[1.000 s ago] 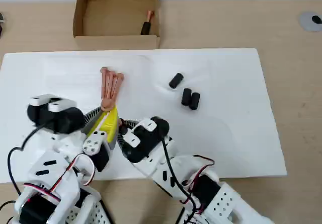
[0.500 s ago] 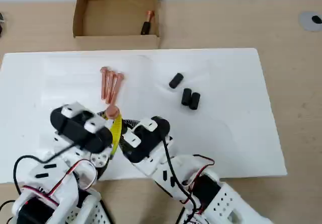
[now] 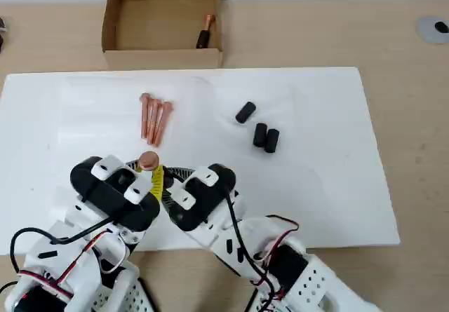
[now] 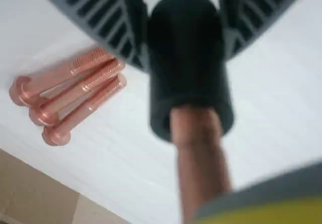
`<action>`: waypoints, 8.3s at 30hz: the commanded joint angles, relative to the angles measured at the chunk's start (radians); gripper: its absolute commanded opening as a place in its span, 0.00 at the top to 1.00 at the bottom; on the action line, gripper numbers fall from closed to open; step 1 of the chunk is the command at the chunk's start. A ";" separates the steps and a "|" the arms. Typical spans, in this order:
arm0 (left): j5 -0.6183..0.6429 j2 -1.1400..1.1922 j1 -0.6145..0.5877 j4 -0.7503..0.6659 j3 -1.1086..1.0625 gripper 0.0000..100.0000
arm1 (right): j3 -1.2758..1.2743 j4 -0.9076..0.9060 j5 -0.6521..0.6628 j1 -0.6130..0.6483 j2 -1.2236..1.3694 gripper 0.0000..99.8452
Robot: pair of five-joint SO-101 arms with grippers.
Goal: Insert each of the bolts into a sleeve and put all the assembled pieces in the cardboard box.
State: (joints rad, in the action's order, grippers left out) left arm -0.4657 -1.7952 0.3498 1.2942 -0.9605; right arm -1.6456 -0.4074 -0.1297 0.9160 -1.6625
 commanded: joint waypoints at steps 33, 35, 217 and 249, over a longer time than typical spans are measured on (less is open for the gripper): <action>0.101 0.031 -0.778 -0.201 -0.120 0.90 | 0.226 -0.153 0.000 -0.124 -0.016 0.99; 0.130 0.093 -0.844 -0.183 -0.164 0.87 | 0.277 -0.221 0.000 -0.179 -0.008 0.99; 0.792 2.118 -0.434 0.310 1.125 0.78 | 0.868 -0.902 -0.051 -0.499 0.584 0.99; 1.290 2.118 -0.333 0.229 0.950 0.78 | 0.909 -0.957 -0.051 -0.504 0.584 0.99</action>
State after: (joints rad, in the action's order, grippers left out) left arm 0.8140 0.3744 0.0138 1.5520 -0.0153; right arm -0.7894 -1.3617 -0.1788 0.4235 -1.0748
